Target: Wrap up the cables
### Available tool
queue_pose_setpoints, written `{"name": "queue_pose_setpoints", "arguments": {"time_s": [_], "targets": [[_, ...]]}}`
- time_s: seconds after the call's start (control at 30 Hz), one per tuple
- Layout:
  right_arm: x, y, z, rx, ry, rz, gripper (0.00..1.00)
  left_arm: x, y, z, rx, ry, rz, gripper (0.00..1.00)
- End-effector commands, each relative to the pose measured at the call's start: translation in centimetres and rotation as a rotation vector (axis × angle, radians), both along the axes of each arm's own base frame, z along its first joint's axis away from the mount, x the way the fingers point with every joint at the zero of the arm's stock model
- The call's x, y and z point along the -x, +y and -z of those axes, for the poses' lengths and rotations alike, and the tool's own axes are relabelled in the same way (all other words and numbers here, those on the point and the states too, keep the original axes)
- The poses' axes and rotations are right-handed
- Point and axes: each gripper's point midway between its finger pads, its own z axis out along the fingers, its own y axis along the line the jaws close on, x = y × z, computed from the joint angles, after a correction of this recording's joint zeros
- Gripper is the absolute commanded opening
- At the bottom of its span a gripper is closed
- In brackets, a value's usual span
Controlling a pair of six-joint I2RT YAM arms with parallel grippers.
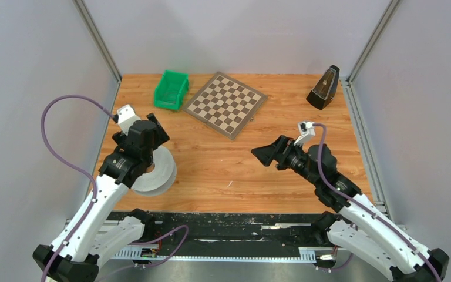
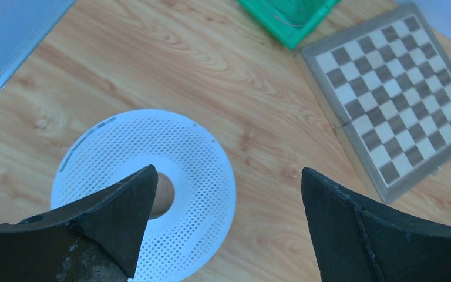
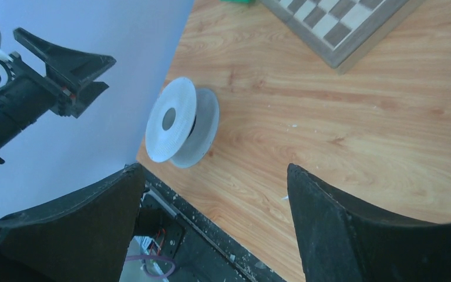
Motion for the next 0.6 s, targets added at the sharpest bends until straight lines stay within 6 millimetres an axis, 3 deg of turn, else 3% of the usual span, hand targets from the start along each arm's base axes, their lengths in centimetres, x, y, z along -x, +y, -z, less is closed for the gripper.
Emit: {"name": "queue_pose_setpoints", "arguments": {"time_s": [0.0, 0.17, 0.27, 0.4, 0.57], "targets": [[-0.3, 3.7, -0.8, -0.121, -0.048, -0.141, 0.85, 2.5, 4.7, 0.9, 0.012, 0.01, -0.298, 1.0], [-2.2, 7.9, 1.2, -0.069, -0.008, -0.194, 0.76, 5.2, 7.7, 3.5, 0.002, 0.044, -0.421, 1.0], [-3.0, 11.9, 3.6, -0.034, 0.02, -0.261, 0.7, 5.8, 7.4, 4.0, -0.007, 0.025, -0.345, 1.0], [-2.9, 17.5, 5.6, 0.009, 0.048, -0.39, 0.66, 5.8, 6.0, 3.1, -0.006, -0.06, -0.175, 1.0], [-3.0, 23.9, 6.5, -0.08, 0.056, -0.558, 0.61, 6.1, 4.6, 0.5, -0.048, -0.234, 0.011, 1.0]]}}
